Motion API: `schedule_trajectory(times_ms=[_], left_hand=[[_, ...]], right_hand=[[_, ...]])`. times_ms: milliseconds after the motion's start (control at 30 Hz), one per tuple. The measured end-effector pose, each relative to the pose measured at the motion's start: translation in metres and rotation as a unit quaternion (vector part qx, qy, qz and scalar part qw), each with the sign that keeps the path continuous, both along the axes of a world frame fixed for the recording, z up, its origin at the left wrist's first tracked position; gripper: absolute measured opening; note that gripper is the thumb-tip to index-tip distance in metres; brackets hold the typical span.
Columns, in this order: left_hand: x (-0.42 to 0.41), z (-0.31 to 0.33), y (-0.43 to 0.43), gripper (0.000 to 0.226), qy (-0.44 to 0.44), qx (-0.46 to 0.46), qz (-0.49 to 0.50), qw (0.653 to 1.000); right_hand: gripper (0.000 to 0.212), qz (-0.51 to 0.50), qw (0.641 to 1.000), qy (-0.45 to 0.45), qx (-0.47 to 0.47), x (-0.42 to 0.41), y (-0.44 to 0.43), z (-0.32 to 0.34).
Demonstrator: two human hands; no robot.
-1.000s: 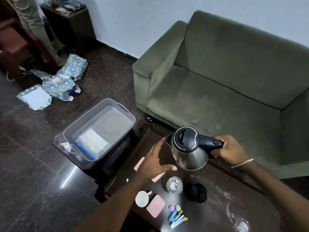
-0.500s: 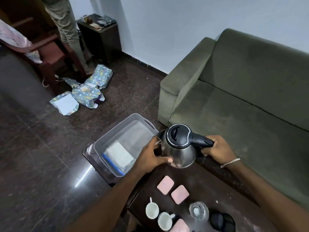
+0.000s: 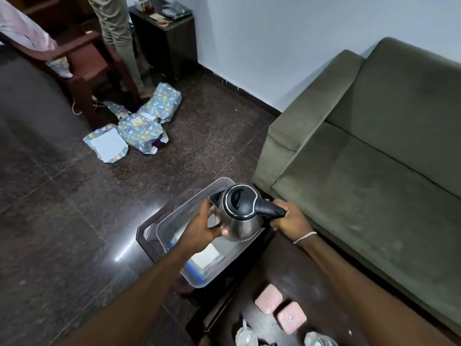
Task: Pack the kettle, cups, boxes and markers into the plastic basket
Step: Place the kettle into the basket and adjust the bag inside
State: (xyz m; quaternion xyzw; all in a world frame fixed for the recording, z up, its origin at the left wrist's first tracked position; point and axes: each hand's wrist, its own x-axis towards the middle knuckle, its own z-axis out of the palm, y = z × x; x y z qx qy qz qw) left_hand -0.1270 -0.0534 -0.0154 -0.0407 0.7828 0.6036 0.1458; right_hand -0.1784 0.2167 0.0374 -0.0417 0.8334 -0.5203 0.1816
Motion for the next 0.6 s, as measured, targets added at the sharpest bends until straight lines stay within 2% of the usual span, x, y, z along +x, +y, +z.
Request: schedule_trajectory(times_ms=[133,300,600], left_hand=[[-0.008,-0.023,-0.019,0.094,-0.015,-0.013,0.026,0.999],[-0.008,-0.050,-0.030,0.092,-0.040,-0.030,0.034,0.998],[-0.011,-0.069,-0.030,0.095,-0.039,-0.075,0.030,0.996]], right_hand=[[0.017,0.023,0.999,-0.008,0.025,-0.019,-0.026,-0.036],[0.027,0.027,0.998,-0.024,0.042,-0.031,-0.038,-0.069],[0.036,0.029,0.998,-0.041,0.042,-0.041,-0.040,-0.074]])
